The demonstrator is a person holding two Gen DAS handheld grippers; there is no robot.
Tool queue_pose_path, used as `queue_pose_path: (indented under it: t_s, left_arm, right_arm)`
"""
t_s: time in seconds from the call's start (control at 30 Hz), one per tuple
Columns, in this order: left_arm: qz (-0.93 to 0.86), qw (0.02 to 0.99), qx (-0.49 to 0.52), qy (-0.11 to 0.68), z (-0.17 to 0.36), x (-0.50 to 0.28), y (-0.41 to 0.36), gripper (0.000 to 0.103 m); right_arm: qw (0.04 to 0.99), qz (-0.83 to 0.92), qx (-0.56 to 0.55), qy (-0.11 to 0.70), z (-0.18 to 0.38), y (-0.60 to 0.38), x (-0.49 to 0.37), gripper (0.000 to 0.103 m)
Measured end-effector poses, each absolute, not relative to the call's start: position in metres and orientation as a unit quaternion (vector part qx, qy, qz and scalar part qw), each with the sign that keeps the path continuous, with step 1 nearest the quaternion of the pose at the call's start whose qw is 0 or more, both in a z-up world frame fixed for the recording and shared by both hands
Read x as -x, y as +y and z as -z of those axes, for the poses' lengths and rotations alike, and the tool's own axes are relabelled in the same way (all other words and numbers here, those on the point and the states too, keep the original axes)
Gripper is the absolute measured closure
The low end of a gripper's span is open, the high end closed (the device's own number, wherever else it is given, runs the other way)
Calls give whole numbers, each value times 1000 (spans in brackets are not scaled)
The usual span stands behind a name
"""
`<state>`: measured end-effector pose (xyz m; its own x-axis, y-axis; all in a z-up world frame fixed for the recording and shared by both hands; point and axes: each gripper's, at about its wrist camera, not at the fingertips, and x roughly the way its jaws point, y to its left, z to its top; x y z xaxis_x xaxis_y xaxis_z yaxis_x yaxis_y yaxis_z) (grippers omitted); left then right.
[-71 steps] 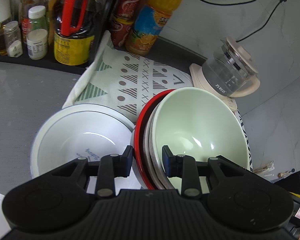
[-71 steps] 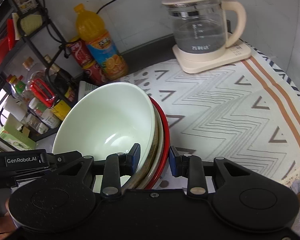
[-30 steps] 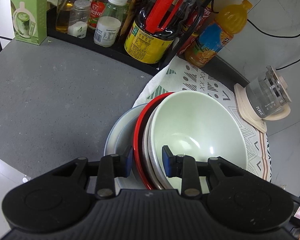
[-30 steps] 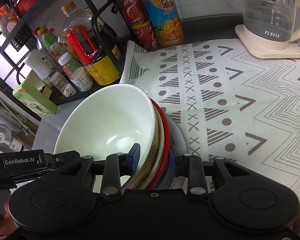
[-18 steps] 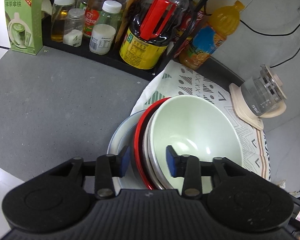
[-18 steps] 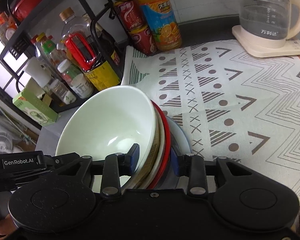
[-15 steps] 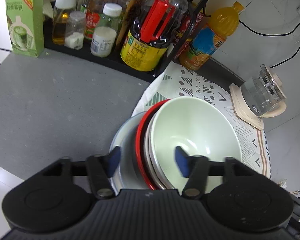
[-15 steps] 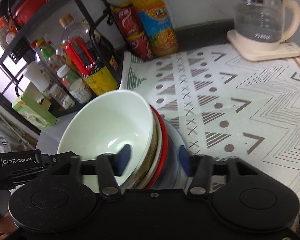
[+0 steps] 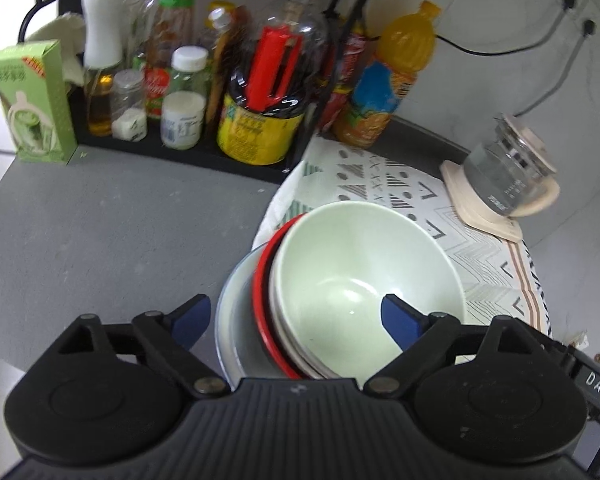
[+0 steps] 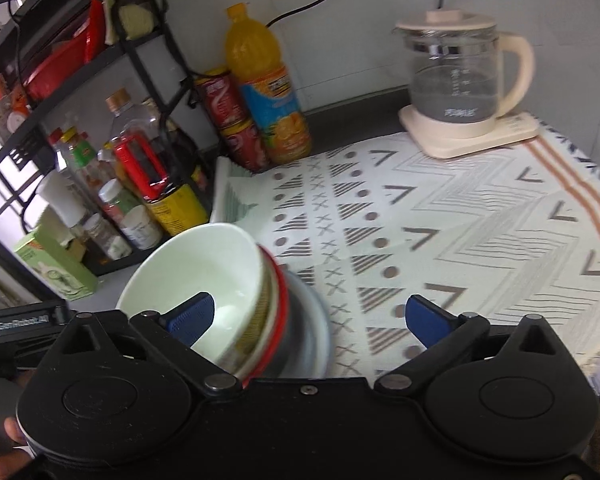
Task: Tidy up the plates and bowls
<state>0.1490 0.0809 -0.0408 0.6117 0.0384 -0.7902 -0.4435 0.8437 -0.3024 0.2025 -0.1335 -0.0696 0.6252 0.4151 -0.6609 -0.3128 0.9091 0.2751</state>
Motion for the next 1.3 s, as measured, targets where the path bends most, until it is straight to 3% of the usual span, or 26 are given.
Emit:
queue_pose_path:
  t_s: [0.1, 1.3]
  left_arm:
    - [-129, 873, 234, 407, 33, -145, 72, 0]
    - [-70, 912, 154, 374, -14, 19, 17, 0]
  right_arm:
    - [907, -185, -69, 373, 65, -143, -197, 0]
    - [946, -116, -65, 295, 38, -209, -8, 0]
